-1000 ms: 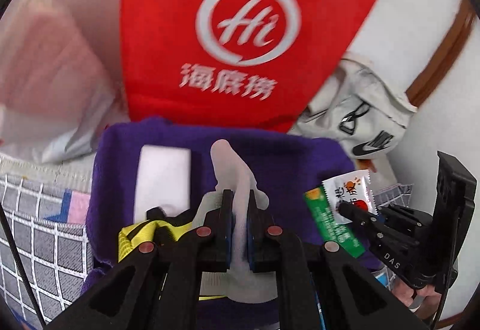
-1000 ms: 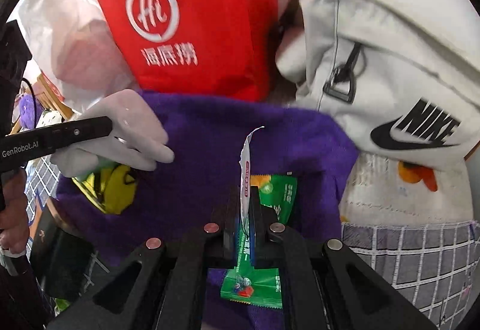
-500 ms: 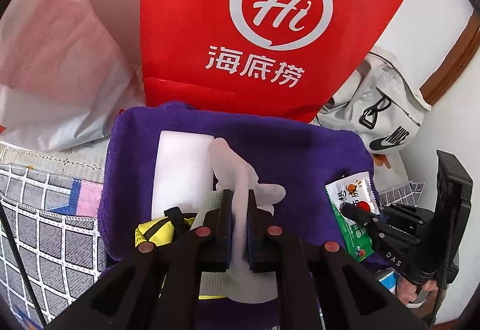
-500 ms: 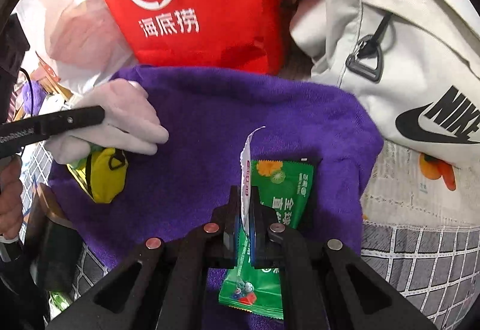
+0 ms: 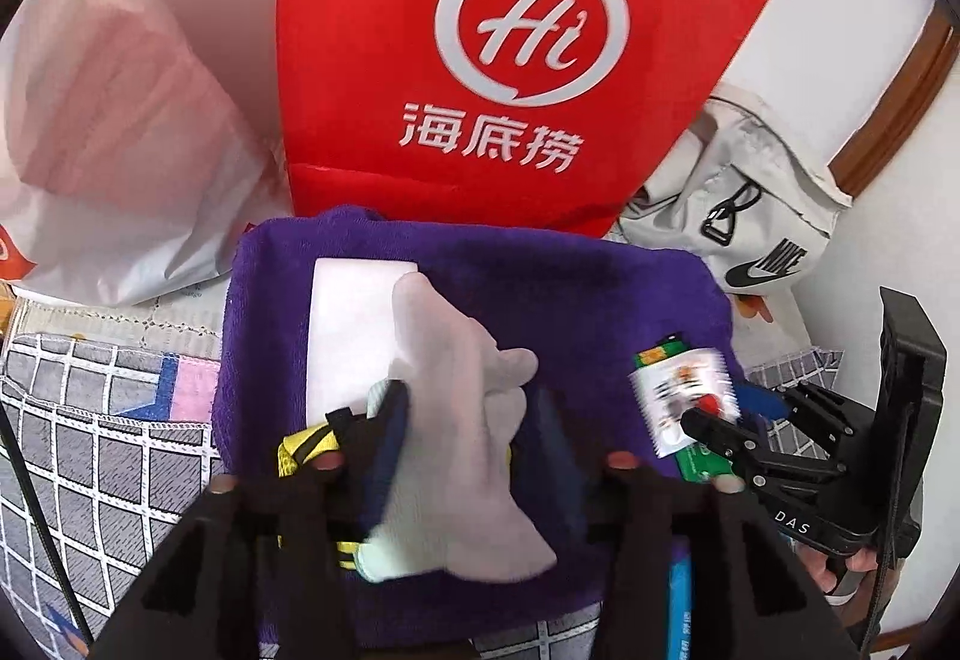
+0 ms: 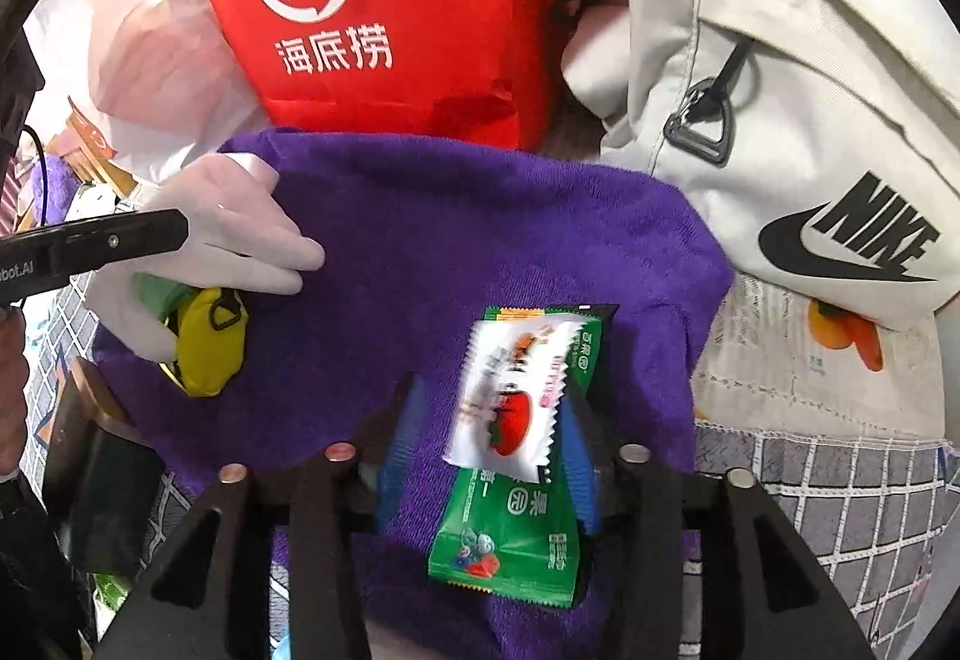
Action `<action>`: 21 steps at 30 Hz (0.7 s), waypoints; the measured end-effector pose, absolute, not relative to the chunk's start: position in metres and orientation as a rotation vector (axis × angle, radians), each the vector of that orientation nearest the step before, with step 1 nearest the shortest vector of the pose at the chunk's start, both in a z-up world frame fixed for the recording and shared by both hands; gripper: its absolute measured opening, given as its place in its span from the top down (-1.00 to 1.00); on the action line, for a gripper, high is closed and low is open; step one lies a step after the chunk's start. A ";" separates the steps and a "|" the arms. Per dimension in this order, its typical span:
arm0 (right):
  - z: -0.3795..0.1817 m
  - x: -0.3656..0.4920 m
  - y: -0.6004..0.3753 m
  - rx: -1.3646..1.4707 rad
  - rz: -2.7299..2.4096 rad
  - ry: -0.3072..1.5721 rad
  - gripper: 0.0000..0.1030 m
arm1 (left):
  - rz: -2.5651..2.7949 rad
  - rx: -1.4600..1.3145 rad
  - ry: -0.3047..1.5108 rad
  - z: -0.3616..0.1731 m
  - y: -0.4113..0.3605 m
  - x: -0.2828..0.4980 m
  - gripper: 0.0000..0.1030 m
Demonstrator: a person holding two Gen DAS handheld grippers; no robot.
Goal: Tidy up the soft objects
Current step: 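Lower the glove and packet onto the purple towel and open both grippers, then grasp the clear mesh bag with the right gripper while the left gripper withdraws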
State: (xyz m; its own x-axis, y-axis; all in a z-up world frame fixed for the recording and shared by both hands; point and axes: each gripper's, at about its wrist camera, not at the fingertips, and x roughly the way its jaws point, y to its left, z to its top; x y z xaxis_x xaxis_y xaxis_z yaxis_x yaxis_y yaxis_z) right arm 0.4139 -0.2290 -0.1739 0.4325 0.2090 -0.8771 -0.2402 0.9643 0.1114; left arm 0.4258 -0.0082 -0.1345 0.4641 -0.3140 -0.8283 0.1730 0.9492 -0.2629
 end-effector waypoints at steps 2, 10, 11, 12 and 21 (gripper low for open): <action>-0.165 0.410 -0.230 -0.035 0.268 1.066 -0.10 | -0.301 -0.149 1.031 -0.128 -0.007 0.422 -0.09; -0.133 0.385 -0.233 -0.035 0.230 0.996 -0.17 | -0.292 -0.164 0.998 -0.105 0.002 0.404 -0.17; -0.127 0.379 -0.235 -0.023 0.228 0.982 -0.17 | -0.290 -0.165 0.994 -0.102 0.003 0.401 -0.17; -0.123 0.374 -0.234 -0.016 0.225 0.970 -0.17 | -0.288 -0.164 0.989 -0.099 0.004 0.397 -0.17; -0.085 0.322 -0.224 0.034 0.213 0.890 -0.18 | -0.275 -0.156 0.943 -0.079 0.009 0.349 -0.17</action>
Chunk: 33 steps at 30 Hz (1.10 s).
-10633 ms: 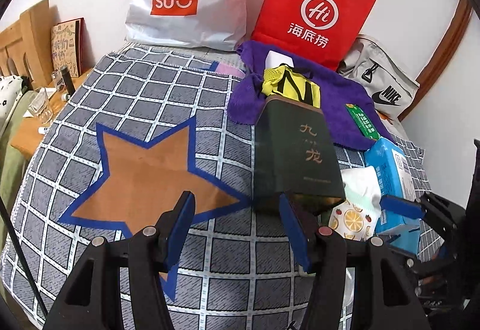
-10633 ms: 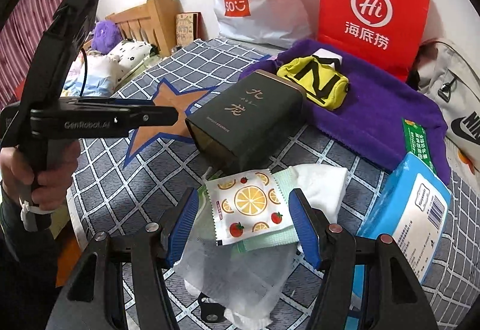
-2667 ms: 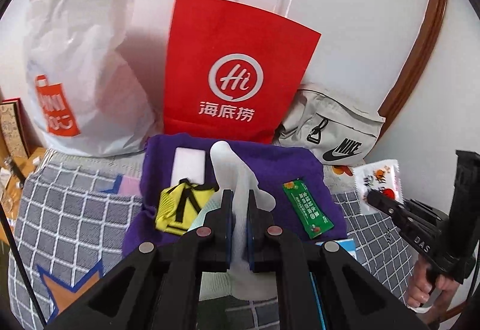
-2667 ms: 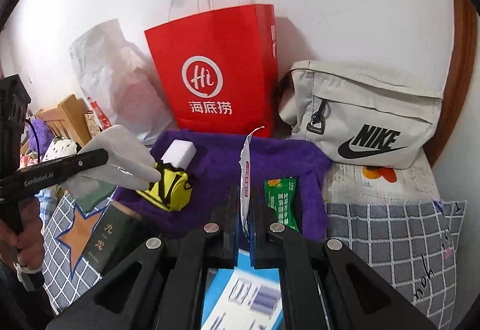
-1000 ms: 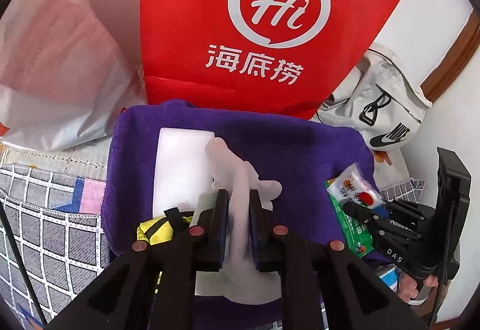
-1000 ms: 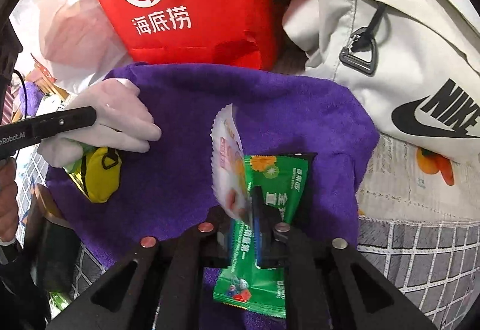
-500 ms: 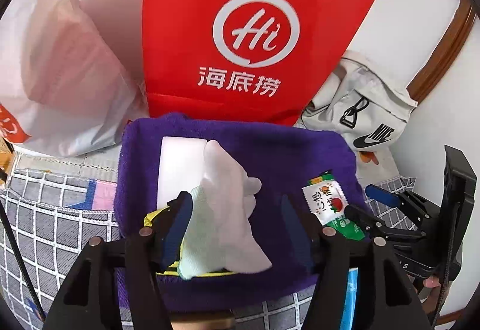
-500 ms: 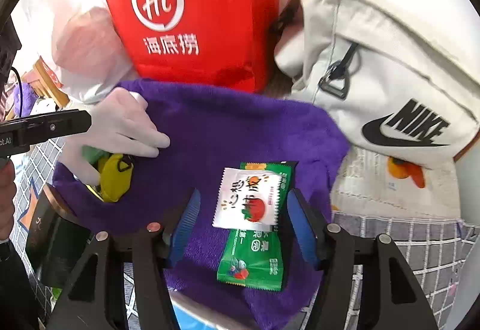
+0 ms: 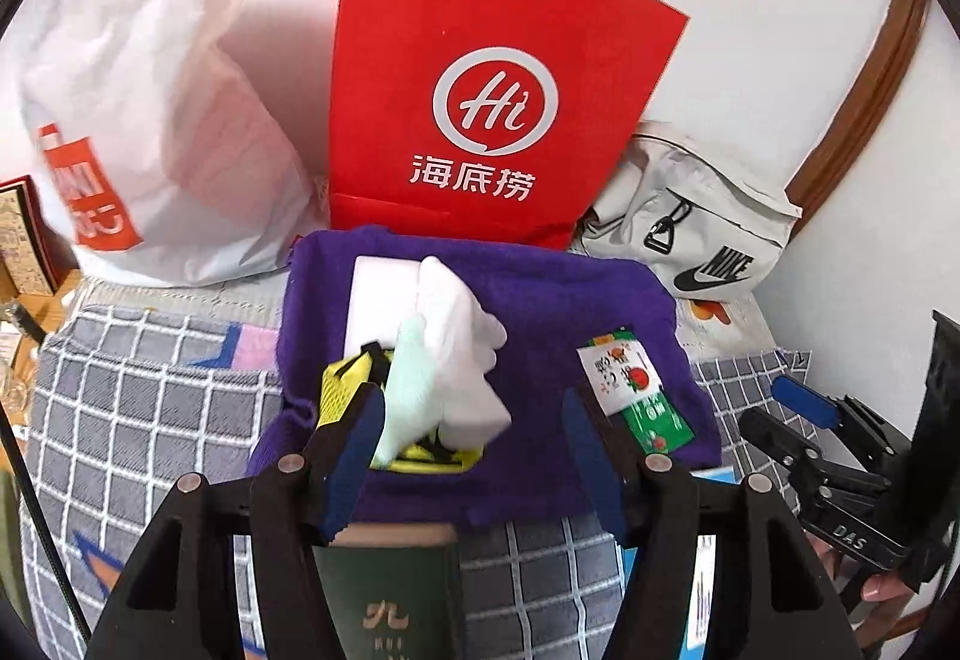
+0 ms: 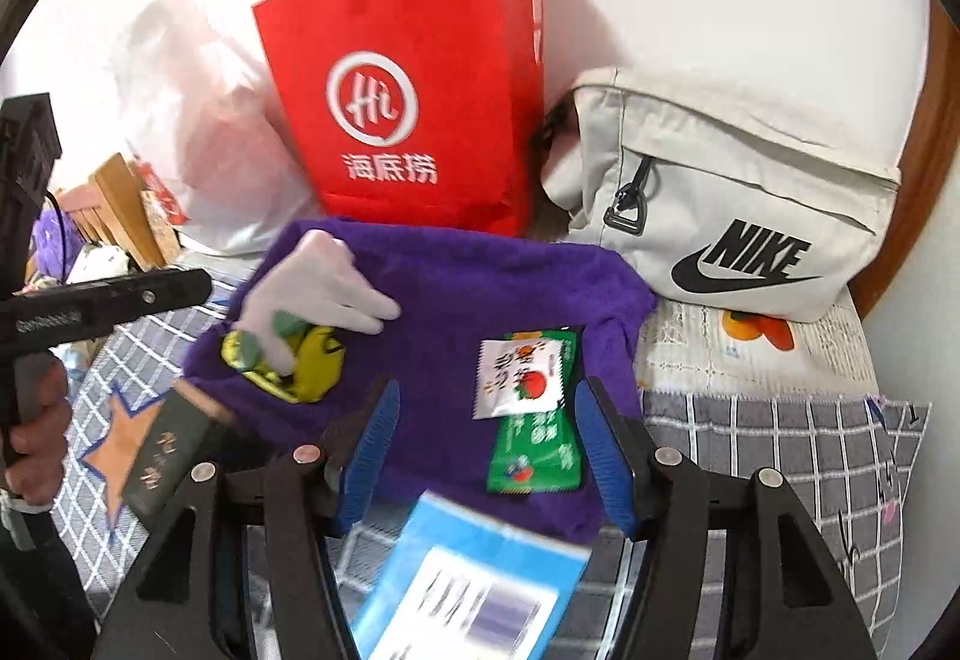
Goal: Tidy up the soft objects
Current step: 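Grasp the clear mesh bag with the right gripper while the left gripper withdraws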
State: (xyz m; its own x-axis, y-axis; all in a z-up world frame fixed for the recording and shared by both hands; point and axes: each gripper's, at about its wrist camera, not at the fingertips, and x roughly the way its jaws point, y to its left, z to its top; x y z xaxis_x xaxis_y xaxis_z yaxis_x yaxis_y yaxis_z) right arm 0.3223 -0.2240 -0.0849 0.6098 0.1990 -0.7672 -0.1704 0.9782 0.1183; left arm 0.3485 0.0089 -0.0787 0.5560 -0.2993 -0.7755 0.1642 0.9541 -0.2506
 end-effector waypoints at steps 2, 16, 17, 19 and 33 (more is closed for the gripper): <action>-0.079 0.307 -0.222 0.052 0.228 0.890 -0.18 | -0.273 -0.150 0.937 -0.075 0.010 0.337 -0.17; -0.080 0.190 -0.174 0.080 0.393 0.916 -0.18 | -0.203 -0.175 0.921 -0.075 0.043 0.237 -0.17; -0.084 0.183 -0.170 0.084 0.411 0.924 -0.18 | -0.202 -0.183 0.925 -0.079 0.046 0.233 -0.17; -0.091 0.174 -0.163 0.079 0.423 0.941 -0.18 | -0.196 -0.204 0.945 -0.089 0.054 0.224 -0.17; -0.151 0.153 -0.123 0.060 0.462 1.068 -0.30 | -0.219 -0.305 0.990 -0.135 0.093 0.192 -0.17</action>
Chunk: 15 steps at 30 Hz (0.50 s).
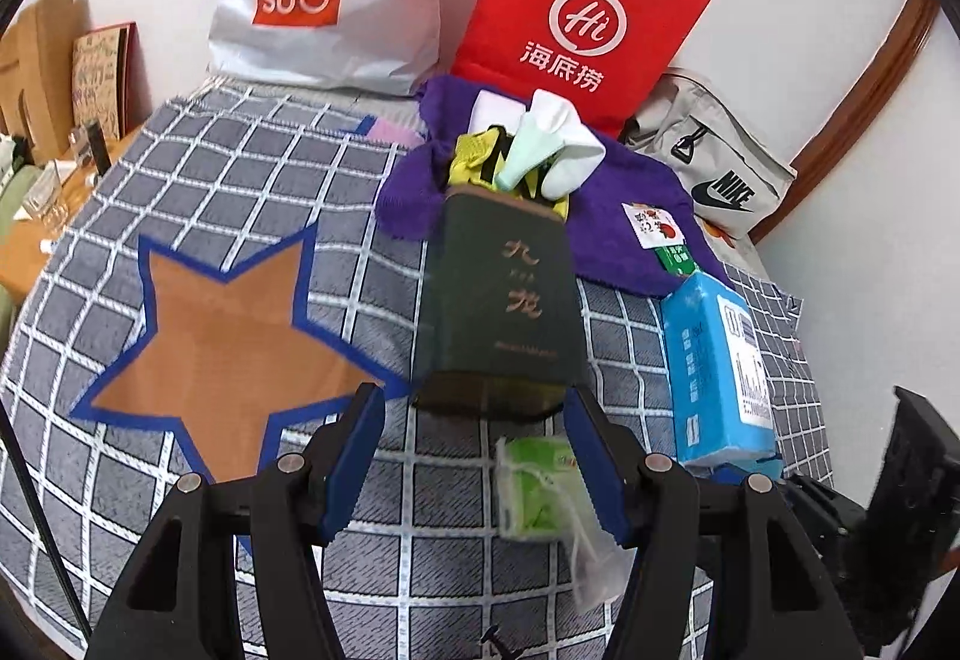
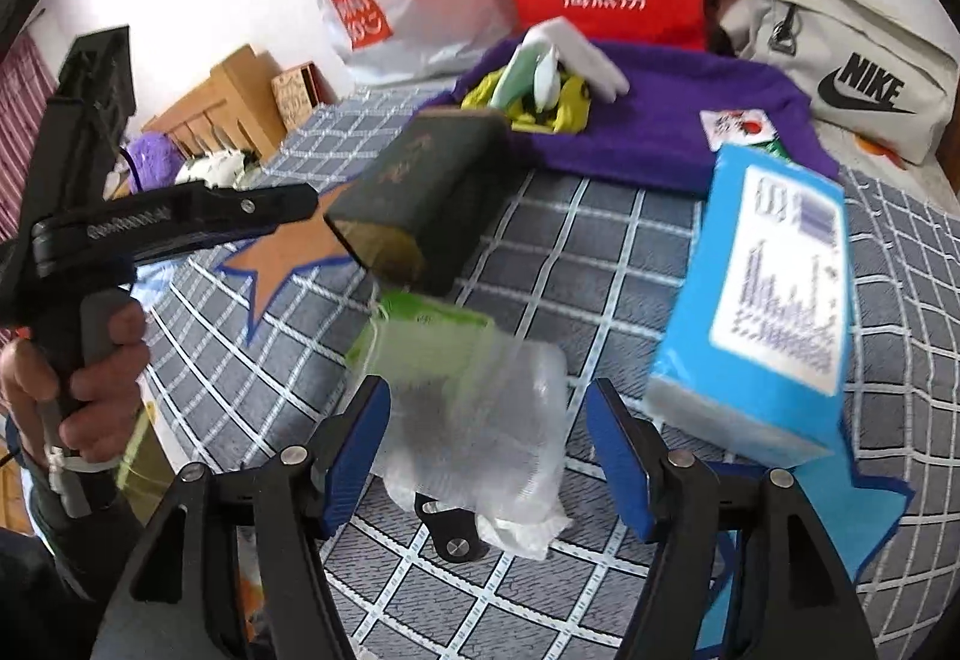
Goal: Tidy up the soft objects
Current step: 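Grasp the clear mesh bag with the right gripper while the left gripper withdraws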
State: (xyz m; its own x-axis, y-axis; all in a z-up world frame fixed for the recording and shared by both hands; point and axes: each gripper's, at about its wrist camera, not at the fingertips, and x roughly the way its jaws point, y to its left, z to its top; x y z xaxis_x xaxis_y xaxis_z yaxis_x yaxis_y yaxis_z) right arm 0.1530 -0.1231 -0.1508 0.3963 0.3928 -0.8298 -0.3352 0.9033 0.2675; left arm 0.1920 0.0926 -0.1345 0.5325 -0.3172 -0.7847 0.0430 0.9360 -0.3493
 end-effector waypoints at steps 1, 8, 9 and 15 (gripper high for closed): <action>-0.156 0.154 -0.120 0.059 0.467 1.078 -0.30 | -0.222 -0.304 0.992 -0.137 0.094 0.190 -0.17; -0.179 0.161 -0.113 0.040 0.447 1.121 -0.30 | -0.229 -0.329 1.009 -0.150 0.101 0.184 -0.17; -0.181 0.161 -0.112 0.038 0.453 1.121 -0.30 | -0.228 -0.332 1.013 -0.152 0.102 0.183 -0.17; -0.187 0.163 -0.117 0.121 0.518 1.137 0.30 | -0.219 -0.329 1.018 -0.155 0.104 0.182 -0.17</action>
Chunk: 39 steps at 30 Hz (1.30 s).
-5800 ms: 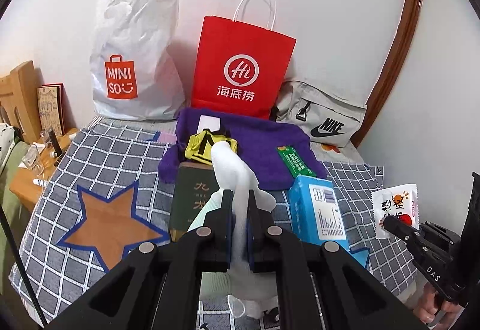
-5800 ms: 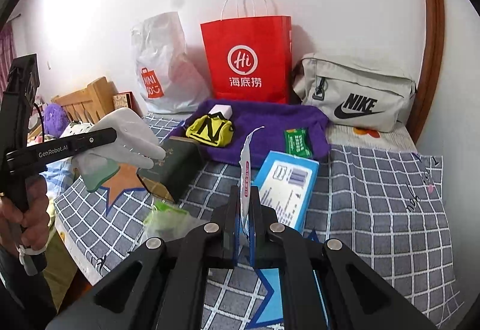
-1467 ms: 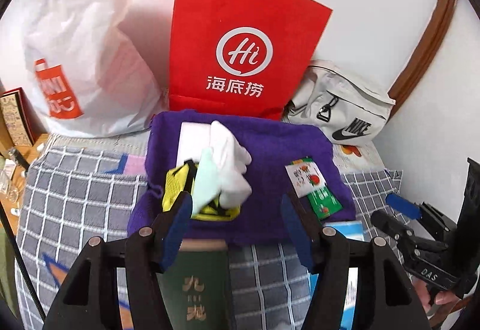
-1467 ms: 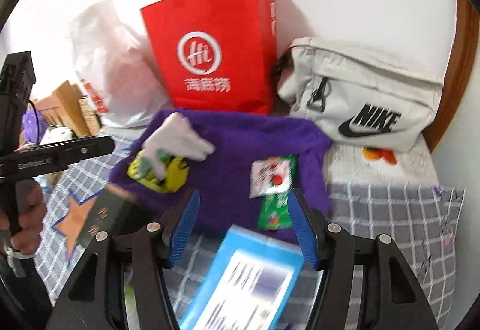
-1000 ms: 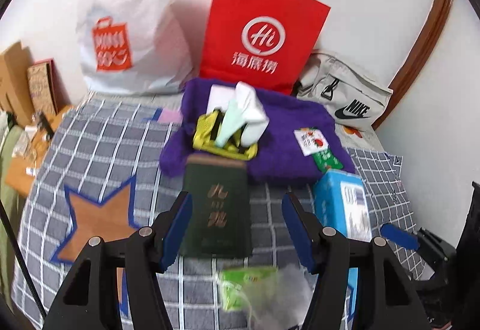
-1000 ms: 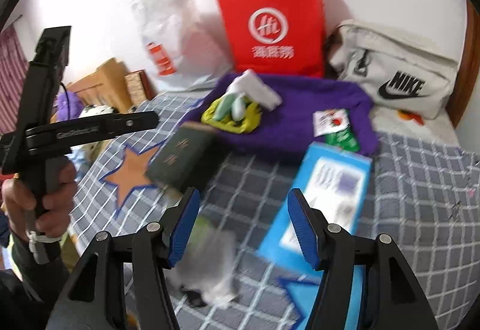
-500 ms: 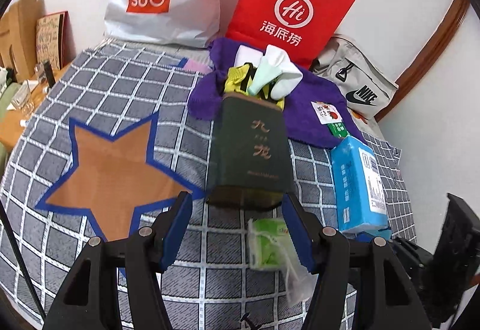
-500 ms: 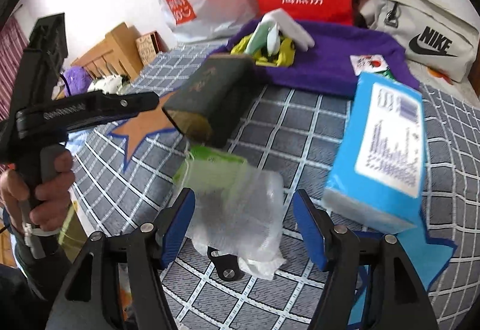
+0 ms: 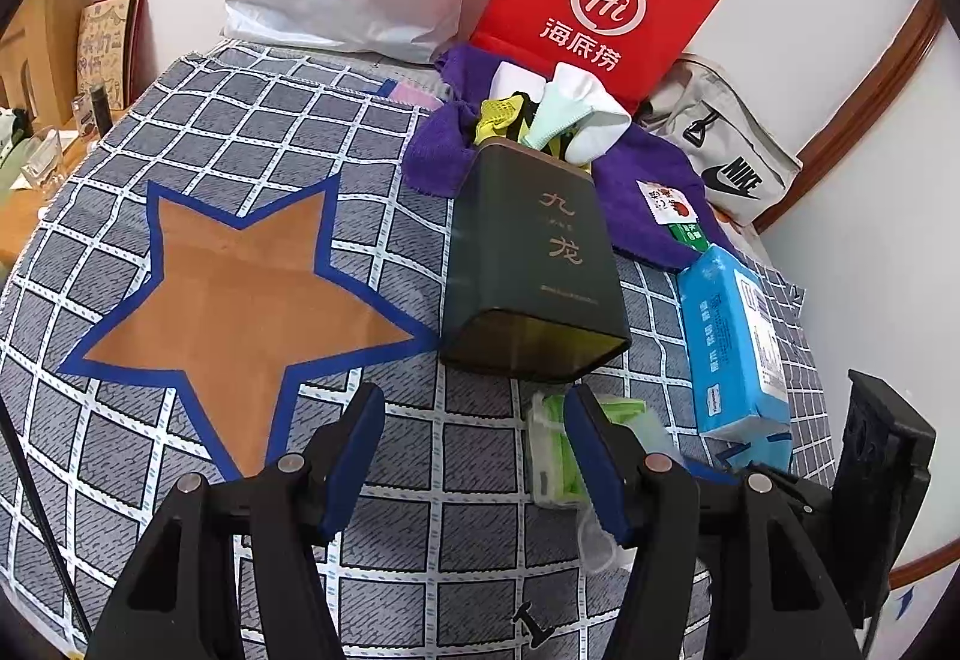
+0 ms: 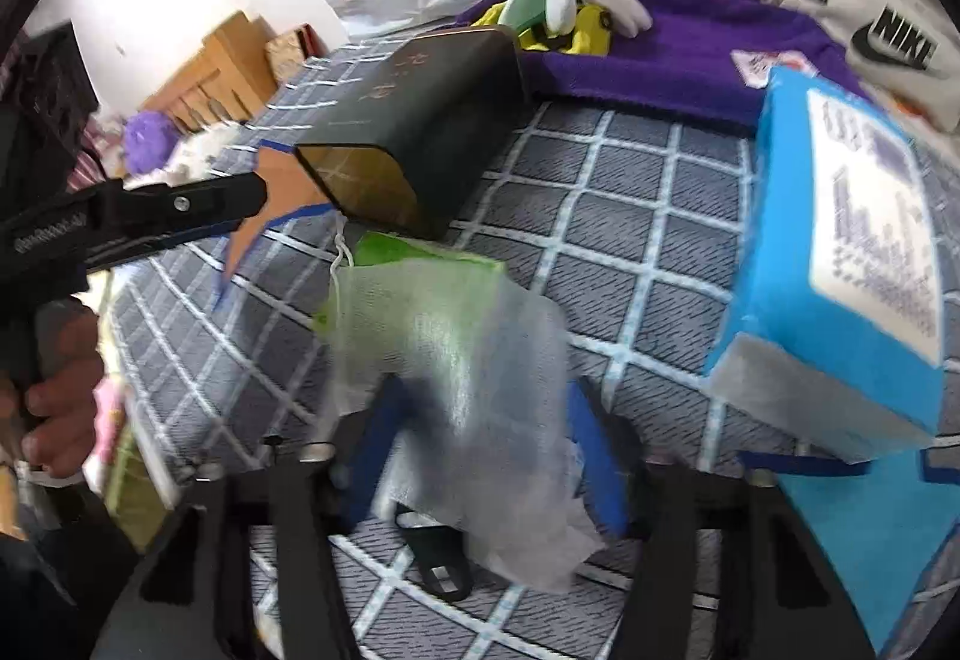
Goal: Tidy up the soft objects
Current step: 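Grasp the clear mesh bag with the right gripper while the left gripper withdraws, then grasp the green tissue pack with the left gripper while the right gripper lifts the mesh bag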
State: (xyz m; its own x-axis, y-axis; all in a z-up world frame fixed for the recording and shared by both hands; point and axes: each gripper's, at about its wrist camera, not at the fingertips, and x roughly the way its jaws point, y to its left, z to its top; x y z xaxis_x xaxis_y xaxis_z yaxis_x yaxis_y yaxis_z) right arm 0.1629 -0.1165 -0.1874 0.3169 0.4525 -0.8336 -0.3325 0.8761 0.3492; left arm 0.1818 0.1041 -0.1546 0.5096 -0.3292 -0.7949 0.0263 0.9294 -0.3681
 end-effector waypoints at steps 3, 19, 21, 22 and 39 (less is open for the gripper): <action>-0.178 0.159 -0.117 0.111 0.526 1.109 0.65 | -0.220 -0.317 1.019 -0.154 0.102 0.181 -0.17; -0.125 0.120 -0.163 0.147 0.490 0.899 0.83 | -0.202 -0.234 1.043 -0.151 0.072 0.160 -0.17; -0.121 0.115 -0.173 0.162 0.476 0.880 0.83 | -0.210 -0.223 1.053 -0.153 0.064 0.159 -0.17; -0.120 0.112 -0.177 0.162 0.467 0.872 0.83 | -0.214 -0.215 1.057 -0.155 0.059 0.158 -0.17; -0.161 0.089 -0.233 0.153 0.339 0.943 0.83 | -0.214 -0.123 1.113 -0.178 0.005 0.186 -0.20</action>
State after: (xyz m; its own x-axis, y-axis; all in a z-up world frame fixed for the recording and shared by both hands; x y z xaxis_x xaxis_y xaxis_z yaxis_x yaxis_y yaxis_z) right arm 0.0887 -0.2329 -0.1610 0.5395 0.3501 -0.7658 -0.2174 0.9365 0.2750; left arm 0.1858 0.0051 -0.1781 0.4240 -0.2320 -0.8754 0.1095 0.9727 -0.2048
